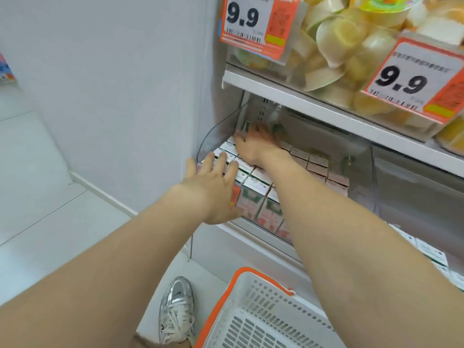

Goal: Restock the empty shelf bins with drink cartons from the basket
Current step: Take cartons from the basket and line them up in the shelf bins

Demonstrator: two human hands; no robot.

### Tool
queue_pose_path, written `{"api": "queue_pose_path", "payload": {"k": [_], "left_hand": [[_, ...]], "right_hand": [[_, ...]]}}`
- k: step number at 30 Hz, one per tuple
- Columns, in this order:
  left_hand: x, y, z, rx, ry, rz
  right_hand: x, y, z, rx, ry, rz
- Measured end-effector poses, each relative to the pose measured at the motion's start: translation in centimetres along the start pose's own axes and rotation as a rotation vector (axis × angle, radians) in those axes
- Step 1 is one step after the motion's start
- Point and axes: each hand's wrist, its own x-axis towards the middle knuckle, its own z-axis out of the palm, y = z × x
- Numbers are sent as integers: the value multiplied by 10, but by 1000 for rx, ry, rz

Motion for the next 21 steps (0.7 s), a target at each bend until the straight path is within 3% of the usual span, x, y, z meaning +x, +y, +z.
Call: {"api": "queue_pose_path", "payload": {"k": [9,14,21], "left_hand": [[2,1,-9,10,-51,-17],[0,5,-9,-15,-25,-31],[-3,15,-9,-80,-86,-95]], "right_hand": [[-3,-2,0,-25,54,-114],[-7,5,-10,7,112,-27],[-16,7,-12,16,-9,-8]]}}
